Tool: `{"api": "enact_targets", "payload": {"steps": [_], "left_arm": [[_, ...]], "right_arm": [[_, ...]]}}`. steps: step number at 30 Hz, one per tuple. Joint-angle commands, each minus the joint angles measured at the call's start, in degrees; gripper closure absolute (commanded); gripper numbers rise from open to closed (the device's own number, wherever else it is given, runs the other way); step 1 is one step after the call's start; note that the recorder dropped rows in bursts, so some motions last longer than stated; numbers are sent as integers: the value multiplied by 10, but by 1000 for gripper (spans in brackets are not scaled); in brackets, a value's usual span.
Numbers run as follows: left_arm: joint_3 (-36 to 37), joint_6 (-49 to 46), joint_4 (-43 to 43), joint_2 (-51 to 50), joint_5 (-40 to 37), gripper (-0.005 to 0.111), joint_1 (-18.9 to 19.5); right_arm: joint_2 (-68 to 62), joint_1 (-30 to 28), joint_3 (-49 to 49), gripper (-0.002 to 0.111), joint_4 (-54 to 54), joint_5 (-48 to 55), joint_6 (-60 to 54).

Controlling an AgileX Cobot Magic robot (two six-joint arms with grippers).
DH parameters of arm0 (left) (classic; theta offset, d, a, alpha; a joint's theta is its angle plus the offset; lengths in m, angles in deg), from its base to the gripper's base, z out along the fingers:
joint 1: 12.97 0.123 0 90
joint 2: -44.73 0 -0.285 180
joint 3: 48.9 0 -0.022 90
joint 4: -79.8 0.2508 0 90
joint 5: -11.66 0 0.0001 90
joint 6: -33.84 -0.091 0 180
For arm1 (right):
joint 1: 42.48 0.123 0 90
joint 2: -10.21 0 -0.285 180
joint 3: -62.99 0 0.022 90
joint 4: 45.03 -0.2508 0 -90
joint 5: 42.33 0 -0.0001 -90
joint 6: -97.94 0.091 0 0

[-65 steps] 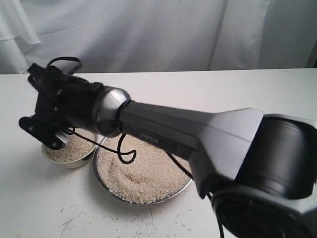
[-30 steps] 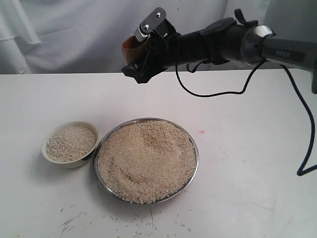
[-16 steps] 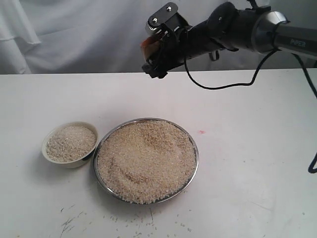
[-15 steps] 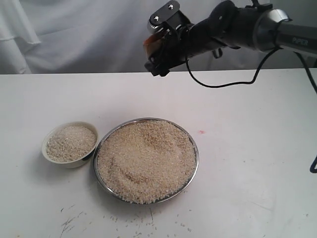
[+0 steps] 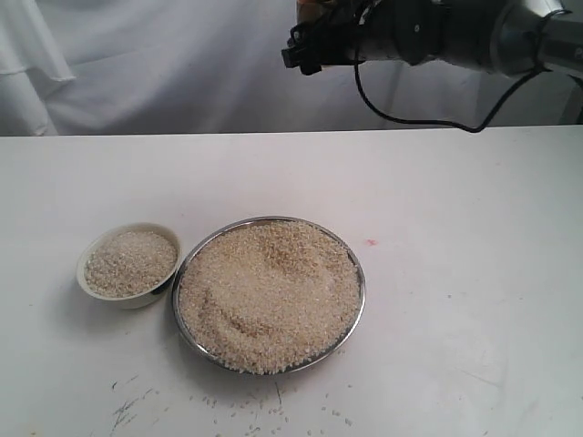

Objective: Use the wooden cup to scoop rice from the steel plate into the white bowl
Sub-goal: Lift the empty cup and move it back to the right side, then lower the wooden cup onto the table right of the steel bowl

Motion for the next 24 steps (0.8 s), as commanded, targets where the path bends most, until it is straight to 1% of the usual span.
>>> {"api": "enact_targets", "payload": {"steps": [1,5,9,14,17,20,22,24], "left_arm": [[3,2,0,3,4,107,-1],[3,2,0,3,4,107,-1],[3,2,0,3,4,107,-1],[3,2,0,3,4,107,-1],[3,2,0,3,4,107,-1],[3,2,0,3,4,107,-1],[3,2,0,3,4,107,-1],[3,2,0,3,4,107,-1]], "right_arm": [[46,-3,90,108,53,-121,91],[96,-9,203,108,142,-233,167],[129,-27,322,108,131,-329,169],[127,-61,459,108,129,-472,169],[116,-76,521,108,142,-575,175],[94,-88,562,108,156,-664,202],[75,-94,577,108,158,-692,212],[58,-94,583,108,158,-693,219]]}}
